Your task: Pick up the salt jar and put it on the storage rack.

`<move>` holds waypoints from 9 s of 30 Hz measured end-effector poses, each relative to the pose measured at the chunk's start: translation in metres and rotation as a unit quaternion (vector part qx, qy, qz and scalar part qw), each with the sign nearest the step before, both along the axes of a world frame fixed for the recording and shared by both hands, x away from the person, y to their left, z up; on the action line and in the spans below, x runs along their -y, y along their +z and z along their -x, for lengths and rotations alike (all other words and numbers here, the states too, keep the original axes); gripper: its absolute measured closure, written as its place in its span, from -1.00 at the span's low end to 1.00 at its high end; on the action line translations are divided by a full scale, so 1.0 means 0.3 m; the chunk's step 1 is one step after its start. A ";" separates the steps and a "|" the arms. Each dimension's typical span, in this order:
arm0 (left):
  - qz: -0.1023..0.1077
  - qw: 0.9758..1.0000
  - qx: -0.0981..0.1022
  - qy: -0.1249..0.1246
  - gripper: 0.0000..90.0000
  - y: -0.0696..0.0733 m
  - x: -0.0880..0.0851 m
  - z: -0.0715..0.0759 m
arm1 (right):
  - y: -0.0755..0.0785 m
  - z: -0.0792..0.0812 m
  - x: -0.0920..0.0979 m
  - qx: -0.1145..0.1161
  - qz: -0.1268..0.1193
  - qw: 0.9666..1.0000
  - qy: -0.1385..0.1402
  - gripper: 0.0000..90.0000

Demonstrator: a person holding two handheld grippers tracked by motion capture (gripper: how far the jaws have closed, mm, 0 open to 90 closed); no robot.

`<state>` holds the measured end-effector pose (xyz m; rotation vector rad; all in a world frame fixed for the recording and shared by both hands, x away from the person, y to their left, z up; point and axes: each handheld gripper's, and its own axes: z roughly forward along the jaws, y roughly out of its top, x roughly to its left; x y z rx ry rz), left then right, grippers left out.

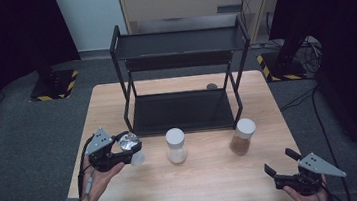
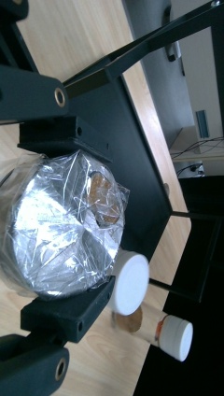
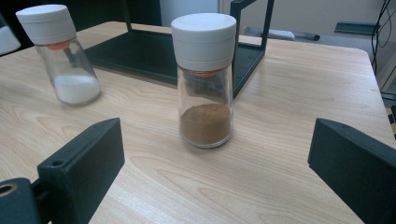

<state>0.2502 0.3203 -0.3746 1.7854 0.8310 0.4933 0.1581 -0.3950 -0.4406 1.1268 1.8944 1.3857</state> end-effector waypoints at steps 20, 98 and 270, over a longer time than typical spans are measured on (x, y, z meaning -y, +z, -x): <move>-0.003 1.000 0.012 0.023 -0.24 0.030 0.091 -0.159 | -0.002 -0.003 0.003 -0.002 -0.002 1.000 0.001 -0.91; -0.027 0.992 0.000 0.120 -0.25 -0.207 0.332 -0.461 | -0.009 -0.008 0.015 -0.003 -0.010 1.000 0.008 -0.89; 0.048 0.996 0.046 0.051 -0.96 -0.339 -0.196 0.308 | -0.002 -0.005 -0.001 0.003 0.003 1.000 0.019 -0.88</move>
